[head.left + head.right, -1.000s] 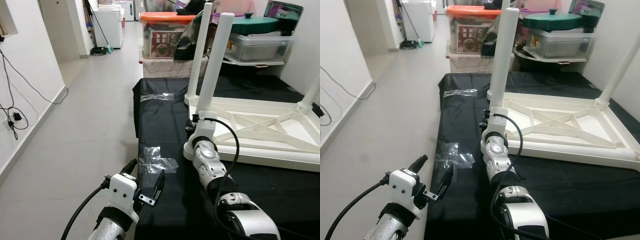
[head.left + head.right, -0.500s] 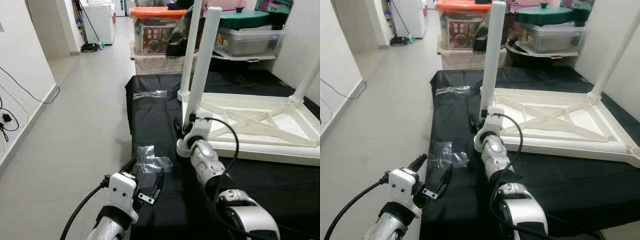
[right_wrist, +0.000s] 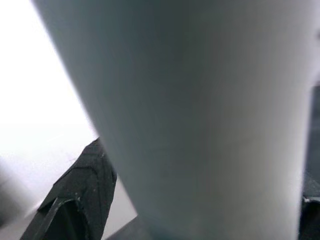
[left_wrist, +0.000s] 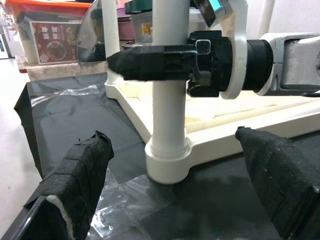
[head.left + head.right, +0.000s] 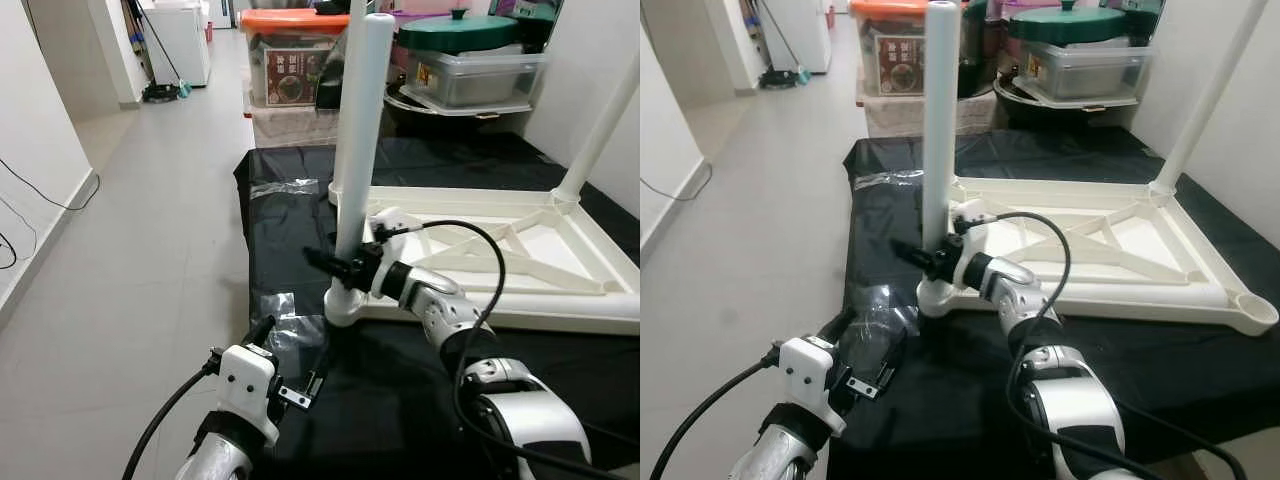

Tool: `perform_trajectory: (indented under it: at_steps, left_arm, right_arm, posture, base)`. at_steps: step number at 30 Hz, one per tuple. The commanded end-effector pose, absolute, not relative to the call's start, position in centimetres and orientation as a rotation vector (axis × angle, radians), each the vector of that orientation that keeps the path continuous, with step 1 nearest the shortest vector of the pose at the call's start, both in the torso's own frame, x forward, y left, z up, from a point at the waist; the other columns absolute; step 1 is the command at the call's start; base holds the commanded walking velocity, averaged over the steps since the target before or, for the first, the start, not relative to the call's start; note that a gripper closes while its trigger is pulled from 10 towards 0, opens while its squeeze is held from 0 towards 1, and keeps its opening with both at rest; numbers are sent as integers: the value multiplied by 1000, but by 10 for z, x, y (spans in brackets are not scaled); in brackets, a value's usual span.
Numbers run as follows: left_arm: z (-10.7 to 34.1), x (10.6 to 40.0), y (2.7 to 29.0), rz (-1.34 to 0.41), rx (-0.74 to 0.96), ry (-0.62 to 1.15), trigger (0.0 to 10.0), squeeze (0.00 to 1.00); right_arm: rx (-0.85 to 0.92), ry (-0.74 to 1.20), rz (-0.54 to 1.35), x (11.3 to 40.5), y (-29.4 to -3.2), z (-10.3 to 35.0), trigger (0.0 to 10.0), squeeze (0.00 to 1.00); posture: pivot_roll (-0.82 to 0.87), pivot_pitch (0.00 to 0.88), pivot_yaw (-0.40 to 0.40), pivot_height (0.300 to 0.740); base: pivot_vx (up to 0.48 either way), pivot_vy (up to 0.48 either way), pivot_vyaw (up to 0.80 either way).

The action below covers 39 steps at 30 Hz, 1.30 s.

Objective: Building children table

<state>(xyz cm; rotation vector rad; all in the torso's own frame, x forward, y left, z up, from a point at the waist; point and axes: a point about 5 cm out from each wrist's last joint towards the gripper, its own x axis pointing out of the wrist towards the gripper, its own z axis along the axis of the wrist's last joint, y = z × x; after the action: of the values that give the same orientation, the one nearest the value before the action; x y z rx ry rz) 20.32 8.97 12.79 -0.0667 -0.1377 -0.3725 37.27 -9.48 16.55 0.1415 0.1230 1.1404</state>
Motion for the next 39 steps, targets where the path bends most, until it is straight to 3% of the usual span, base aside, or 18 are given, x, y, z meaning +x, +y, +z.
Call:
perform_trajectory:
  at_steps: [1, 3, 8, 9, 10, 11, 16, 19, 22, 24, 25, 26, 27, 30, 33, 39]
  left_arm:
    - [124, 203, 89, -371, -63, -118, 10000, 0]
    - [124, 203, 90, -370, -62, -116, 10000, 0]
    - [123, 203, 91, -368, -58, -115, 10000, 0]
    - [123, 203, 91, -368, -57, -114, 10000, 0]
    - [123, 203, 91, -368, -57, -114, 10000, 0]
    - [123, 202, 91, -368, -57, -114, 10000, 0]
    - [122, 202, 90, -371, -58, -111, 10000, 0]
    - [122, 202, 90, -372, -60, -109, 10000, 0]
    - [122, 202, 90, -372, -60, -109, 10000, 0]
    - [122, 202, 90, -371, -60, -109, 10000, 0]
    - [121, 203, 90, -369, -59, -108, 10000, 0]
    - [121, 203, 90, -368, -60, -108, 10000, 0]
    - [121, 203, 90, -368, -60, -108, 10000, 0]
    - [121, 203, 90, -368, -60, -107, 10000, 0]
    - [121, 204, 90, -369, -60, -107, 10000, 0]
    - [121, 204, 90, -370, -60, -107, 10000, 0]
  right_arm:
    - [128, 182, 1258, 366, -81, 159, 10000, 0]
    - [76, 229, 1411, 358, -77, 155, 10000, 0]
    - [41, 266, 1507, 351, -75, 150, 10000, 0]
    - [41, 274, 1524, 349, -73, 148, 3412, 0]
    - [41, 274, 1524, 349, -73, 148, 3412, 0]
    - [42, 278, 1534, 348, -72, 146, 0, 0]
    - [42, 232, 1475, 350, -68, 145, 0, 0]
    - [41, 174, 1274, 356, -59, 140, 0, 0]
    - [41, 174, 1274, 356, -59, 140, 0, 0]
    - [-11, 196, 913, 370, -63, 132, 0, 0]
    - [-58, 183, 582, 381, -79, 130, 0, 0]
    - [-44, 162, 419, 385, -92, 132, 0, 0]
    - [-44, 162, 419, 385, -92, 132, 0, 0]
    - [36, 98, 86, 390, -120, 138, 0, 0]
    - [103, 88, -33, 387, -125, 137, 0, 0]
    - [137, 87, -96, 383, -120, 135, 0, 0]
  posture:
    - [-4, 0, -28, 740]
    - [11, 0, -24, 740]
    - [34, 0, -26, 740]
    - [34, 0, -26, 740]
    - [34, 0, -26, 740]
    - [31, 0, -25, 740]
    - [29, 0, -24, 740]
    - [22, 0, -25, 740]
    - [22, 0, -25, 740]
    - [22, 0, -25, 740]
    - [23, 0, -29, 740]
    - [23, 0, -29, 740]
    - [23, 0, -29, 740]
    - [19, 0, -26, 740]
    - [14, 0, -25, 740]
    - [14, 0, -25, 740]
  base:
    - [0, 0, 0]
    - [0, 0, 0]
    - [0, 0, 0]
    - [0, 0, 0]
    - [0, 0, 0]
    - [0, 0, 0]
    - [0, 0, 0]
    - [0, 0, 0]
    - [0, 0, 0]
    - [0, 0, 0]
    - [0, 0, 0]
    - [0, 0, 0]
    - [0, 0, 0]
    - [0, 0, 0]
    - [0, 0, 0]
    - [0, 0, 0]
